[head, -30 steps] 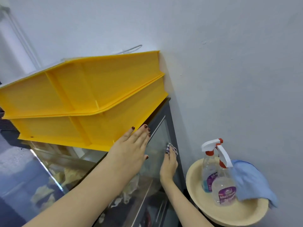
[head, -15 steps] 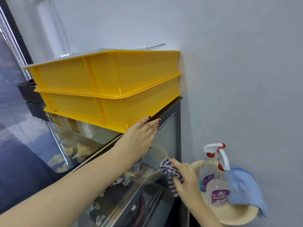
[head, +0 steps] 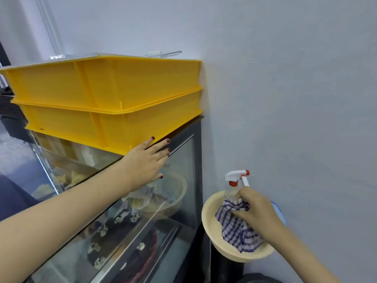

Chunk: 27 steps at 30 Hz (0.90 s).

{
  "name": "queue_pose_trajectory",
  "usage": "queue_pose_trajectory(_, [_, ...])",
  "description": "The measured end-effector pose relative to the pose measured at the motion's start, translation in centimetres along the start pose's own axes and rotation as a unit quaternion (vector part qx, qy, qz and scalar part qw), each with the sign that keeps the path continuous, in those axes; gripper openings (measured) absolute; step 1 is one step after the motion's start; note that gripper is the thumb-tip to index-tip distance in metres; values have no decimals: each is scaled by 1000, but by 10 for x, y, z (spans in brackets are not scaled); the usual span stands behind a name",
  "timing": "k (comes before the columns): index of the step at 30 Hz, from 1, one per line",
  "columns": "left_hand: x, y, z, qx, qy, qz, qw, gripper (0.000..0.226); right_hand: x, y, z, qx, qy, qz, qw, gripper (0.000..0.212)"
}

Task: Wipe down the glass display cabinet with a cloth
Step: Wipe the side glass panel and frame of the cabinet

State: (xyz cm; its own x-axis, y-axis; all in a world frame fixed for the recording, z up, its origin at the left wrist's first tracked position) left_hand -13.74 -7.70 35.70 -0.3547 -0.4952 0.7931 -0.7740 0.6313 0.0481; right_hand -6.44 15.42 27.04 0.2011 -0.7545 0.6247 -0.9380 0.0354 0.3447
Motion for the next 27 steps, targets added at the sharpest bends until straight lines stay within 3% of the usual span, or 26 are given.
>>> queue_pose_trajectory(4, [0, 4, 5, 4, 23, 11, 1000, 68, 8, 3, -18, 87, 45, 28, 995, 31])
queue_pose_trajectory(6, [-1, 4, 6, 4, 23, 14, 1000, 67, 18, 2, -25, 113, 29, 2, 993, 21])
queue_pose_trajectory(10, [-1, 4, 6, 6, 26, 13, 1000, 67, 41, -3, -42, 40, -20, -109, 993, 31])
queue_pose_trajectory(14, [0, 4, 6, 10, 19, 11, 1000, 67, 38, -2, -55, -44, -5, -100, 994, 33])
queue_pose_trajectory(22, [-2, 2, 5, -1, 49, 7, 999, 71, 27, -2, -50, -59, -1, -44, 997, 26])
queue_pose_trajectory(27, [-11, -6, -16, -70, 28, 7, 997, 74, 41, -9, -47, -94, 95, -67, 989, 31])
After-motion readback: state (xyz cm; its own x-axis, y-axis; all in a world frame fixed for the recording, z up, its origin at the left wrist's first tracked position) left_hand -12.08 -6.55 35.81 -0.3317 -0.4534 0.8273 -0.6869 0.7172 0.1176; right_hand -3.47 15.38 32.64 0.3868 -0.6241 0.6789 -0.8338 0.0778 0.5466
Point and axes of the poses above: each hand's wrist, its own y-axis towards the middle knuckle, its own z-axis out of the palm, x = y × z, the point moved 8 cm from there along y, towards the middle knuckle, and after that the axes turned 4 degrees about -x, right-handed, at the moved point
